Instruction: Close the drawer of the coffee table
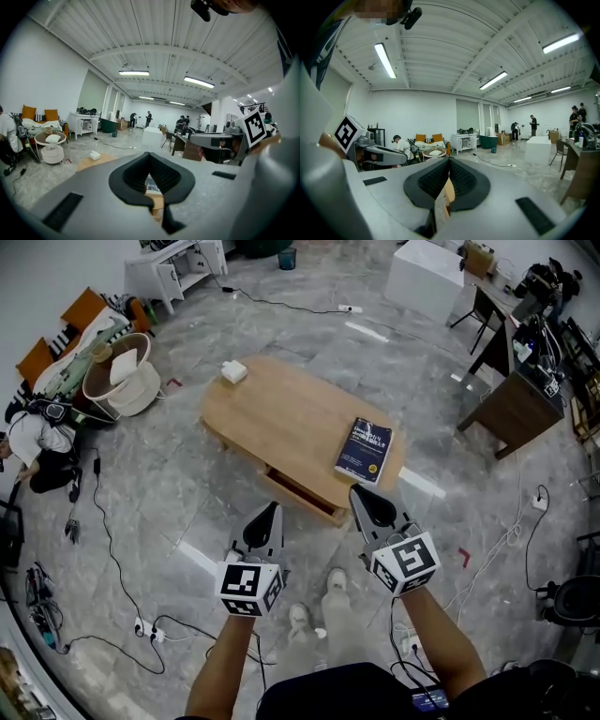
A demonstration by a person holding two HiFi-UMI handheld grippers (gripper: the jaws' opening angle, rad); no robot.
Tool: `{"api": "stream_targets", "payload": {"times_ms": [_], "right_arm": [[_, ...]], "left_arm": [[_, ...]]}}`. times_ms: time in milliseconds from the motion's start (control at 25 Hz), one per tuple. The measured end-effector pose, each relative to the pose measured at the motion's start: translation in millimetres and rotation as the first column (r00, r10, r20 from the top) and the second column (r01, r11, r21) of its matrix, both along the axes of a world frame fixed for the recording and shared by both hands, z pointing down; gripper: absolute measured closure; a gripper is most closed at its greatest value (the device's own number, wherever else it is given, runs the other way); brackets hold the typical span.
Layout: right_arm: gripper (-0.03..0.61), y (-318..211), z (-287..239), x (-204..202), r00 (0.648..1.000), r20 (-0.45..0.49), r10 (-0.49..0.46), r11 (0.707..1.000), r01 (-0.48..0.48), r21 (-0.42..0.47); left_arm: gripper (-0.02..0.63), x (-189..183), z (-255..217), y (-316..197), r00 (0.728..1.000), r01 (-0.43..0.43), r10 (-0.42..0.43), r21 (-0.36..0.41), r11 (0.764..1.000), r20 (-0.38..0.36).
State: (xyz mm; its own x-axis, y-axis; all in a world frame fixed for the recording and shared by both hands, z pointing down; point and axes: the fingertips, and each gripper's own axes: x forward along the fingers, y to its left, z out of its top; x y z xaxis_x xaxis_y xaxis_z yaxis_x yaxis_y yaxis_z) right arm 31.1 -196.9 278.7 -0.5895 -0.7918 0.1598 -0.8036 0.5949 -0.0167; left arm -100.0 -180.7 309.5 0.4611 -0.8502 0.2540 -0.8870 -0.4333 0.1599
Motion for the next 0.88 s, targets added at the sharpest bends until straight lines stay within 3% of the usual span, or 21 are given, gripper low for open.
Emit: {"api": "stream_targets", "payload": {"times_ms": [880], "right_arm": [[0.56, -22.7, 140.7, 0.2, 0.996, -0.049, -0.079, 0.989, 0.072, -0.132]], "left_arm": [[0.615, 11.7, 131.6, -17.7, 0.999, 0.028, -0.03, -0.11, 0.994, -0.014]]}}
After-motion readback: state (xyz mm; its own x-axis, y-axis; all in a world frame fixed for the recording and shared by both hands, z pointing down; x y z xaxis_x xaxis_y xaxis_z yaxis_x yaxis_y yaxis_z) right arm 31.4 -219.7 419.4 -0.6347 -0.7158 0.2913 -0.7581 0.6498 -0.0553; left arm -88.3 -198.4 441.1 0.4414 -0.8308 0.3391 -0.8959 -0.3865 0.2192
